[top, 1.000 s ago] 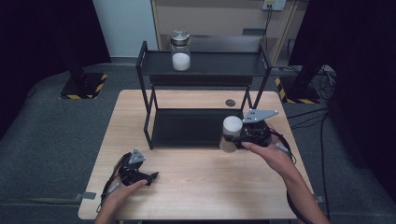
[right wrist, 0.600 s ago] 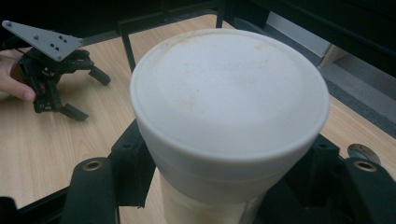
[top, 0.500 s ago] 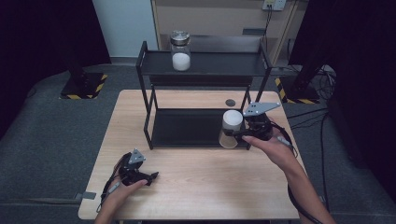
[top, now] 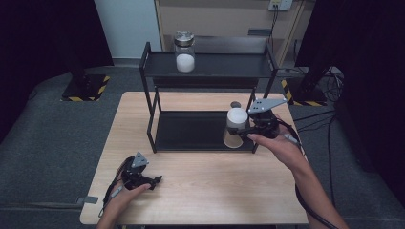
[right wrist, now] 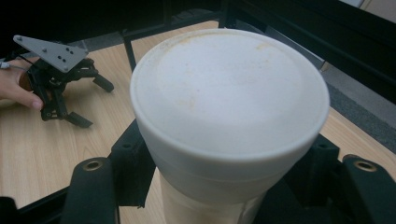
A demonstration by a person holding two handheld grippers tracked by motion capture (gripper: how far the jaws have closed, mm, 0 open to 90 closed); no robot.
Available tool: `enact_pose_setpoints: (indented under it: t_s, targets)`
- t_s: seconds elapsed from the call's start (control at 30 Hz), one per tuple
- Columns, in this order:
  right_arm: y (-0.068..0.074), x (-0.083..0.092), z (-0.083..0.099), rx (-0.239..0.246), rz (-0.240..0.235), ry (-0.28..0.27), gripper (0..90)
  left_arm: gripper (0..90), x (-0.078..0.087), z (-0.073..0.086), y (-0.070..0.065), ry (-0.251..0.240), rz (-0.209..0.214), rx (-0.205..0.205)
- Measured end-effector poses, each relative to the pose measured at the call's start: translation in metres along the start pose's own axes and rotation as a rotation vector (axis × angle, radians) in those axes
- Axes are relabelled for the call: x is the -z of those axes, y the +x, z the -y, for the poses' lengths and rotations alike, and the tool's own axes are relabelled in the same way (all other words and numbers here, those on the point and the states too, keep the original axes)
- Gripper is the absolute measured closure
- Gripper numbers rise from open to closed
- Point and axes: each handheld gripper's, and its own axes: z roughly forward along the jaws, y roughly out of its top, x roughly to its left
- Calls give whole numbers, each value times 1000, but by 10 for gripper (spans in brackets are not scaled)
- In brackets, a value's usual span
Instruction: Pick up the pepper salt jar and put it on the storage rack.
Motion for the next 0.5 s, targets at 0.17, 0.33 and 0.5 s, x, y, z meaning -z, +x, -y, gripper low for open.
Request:
enact_pose_setpoints:
  t_s: [0.17, 0.33, 0.5]
  targets:
    - [-1, 3, -6, 5, 1, -2, 353, 0, 0, 0, 0, -1, 0, 0]
    - [-1, 6, -12, 5, 4, -5, 353, 0, 0, 0, 0, 0, 0, 0]
    - [-2, 7, -18, 5, 8, 2, 353, 0, 0, 0, 0, -1, 0, 0]
